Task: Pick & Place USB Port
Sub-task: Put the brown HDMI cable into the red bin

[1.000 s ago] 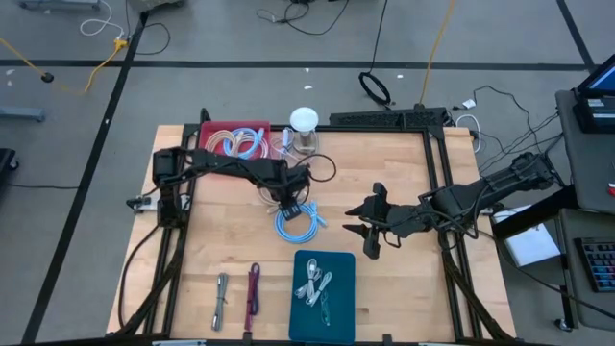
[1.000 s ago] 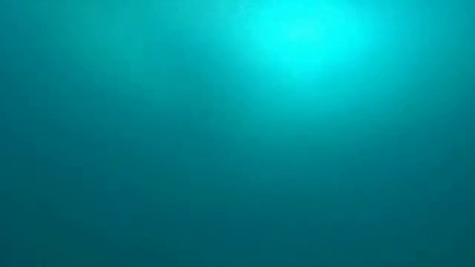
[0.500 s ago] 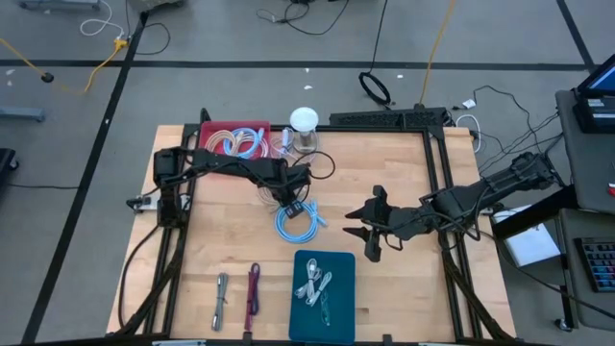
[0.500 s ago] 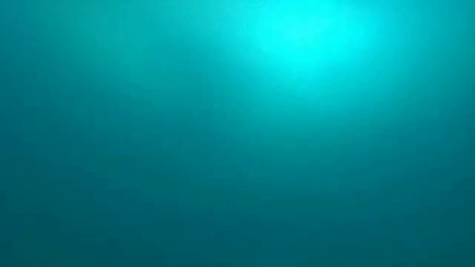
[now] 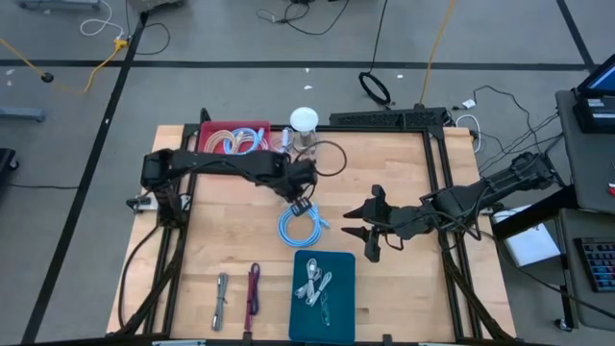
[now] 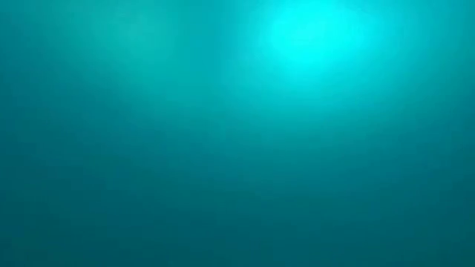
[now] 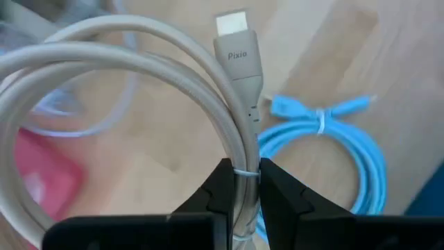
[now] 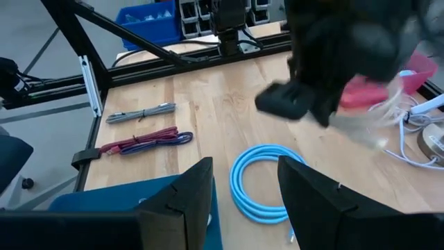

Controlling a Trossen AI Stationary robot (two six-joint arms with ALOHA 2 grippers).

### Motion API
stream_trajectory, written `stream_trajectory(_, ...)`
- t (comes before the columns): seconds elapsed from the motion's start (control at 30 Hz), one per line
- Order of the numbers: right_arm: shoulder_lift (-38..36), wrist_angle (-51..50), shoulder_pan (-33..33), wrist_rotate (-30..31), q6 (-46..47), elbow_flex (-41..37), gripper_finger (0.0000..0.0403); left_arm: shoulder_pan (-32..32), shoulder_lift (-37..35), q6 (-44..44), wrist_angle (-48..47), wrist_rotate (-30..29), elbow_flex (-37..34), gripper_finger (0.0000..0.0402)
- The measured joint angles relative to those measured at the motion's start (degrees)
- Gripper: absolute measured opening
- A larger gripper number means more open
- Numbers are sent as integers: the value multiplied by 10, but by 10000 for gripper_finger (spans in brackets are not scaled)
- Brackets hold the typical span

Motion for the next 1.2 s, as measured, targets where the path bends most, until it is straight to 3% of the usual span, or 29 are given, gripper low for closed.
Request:
stream_trajectory(0.17,0,0,0,-1,-1,0,155,32,-41,-75,-64,-94,36,43)
stream_trajectory(0.37,0,0,2,-19,3,0,155,158,-104,-156,-69,-102,-1,43)
stream_trajectory(0.53,0,1,14,-16,3,0,155,292,-127,-155,-60,-58,-33,43)
stream_trajectory(0.67,0,0,19,-15,3,0,155,354,-125,-125,-31,12,-51,43)
stream_trajectory(0.9,0,1,19,-14,9,0,155,382,-126,-122,81,85,-110,43)
stream_trajectory(1.2,0,1,19,-12,25,0,155,402,-138,-142,94,88,-180,43)
